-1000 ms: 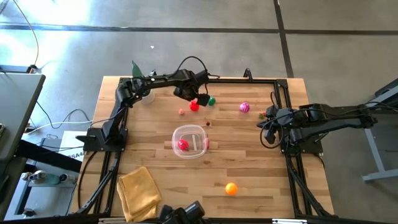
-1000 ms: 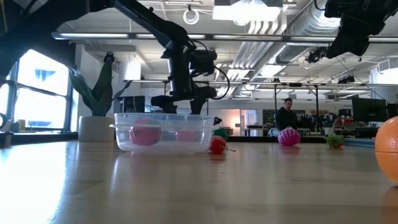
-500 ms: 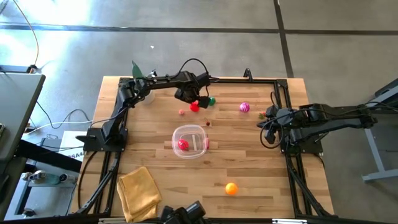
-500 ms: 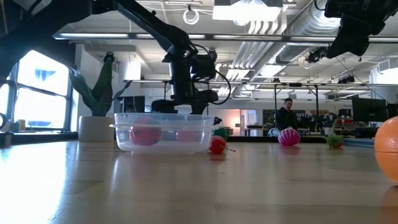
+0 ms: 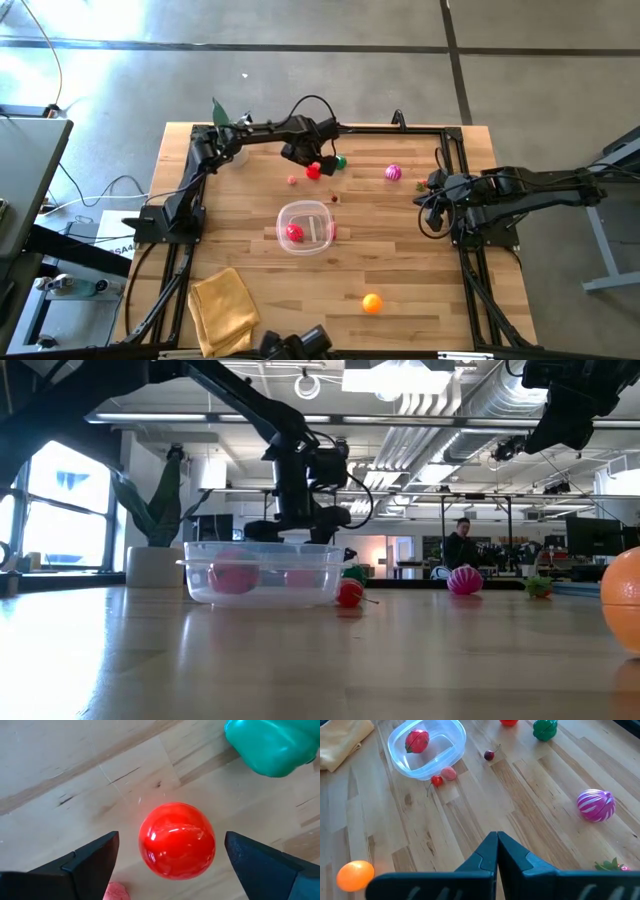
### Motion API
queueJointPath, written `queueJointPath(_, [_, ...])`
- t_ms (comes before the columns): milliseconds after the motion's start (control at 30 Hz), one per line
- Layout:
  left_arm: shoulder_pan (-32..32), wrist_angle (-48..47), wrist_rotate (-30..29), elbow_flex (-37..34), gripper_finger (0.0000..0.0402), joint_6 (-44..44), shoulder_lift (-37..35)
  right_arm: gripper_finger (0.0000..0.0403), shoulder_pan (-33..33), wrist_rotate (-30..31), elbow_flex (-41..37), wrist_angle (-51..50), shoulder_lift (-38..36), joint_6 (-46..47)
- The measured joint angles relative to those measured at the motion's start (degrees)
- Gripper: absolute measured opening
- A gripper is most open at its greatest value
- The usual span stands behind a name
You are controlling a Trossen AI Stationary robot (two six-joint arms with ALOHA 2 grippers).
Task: Pick and placing Produce into tupperware
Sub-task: Put the orange tomato into the transparent container
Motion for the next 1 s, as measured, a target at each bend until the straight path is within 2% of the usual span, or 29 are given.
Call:
queueJointPath(800, [-0.5, 1.6, 0.8, 0.0, 0.0355, 2.6, 3.0, 0.0000, 0.0, 0.0, 0.0, 0.0, 0.0, 0.0])
queueJointPath(1000, [-0.5, 2.1, 1.5, 0.0, 0.0325, 2.6, 2.9, 0.0000, 0.0, 0.0, 0.0, 0.0, 0.0, 0.0])
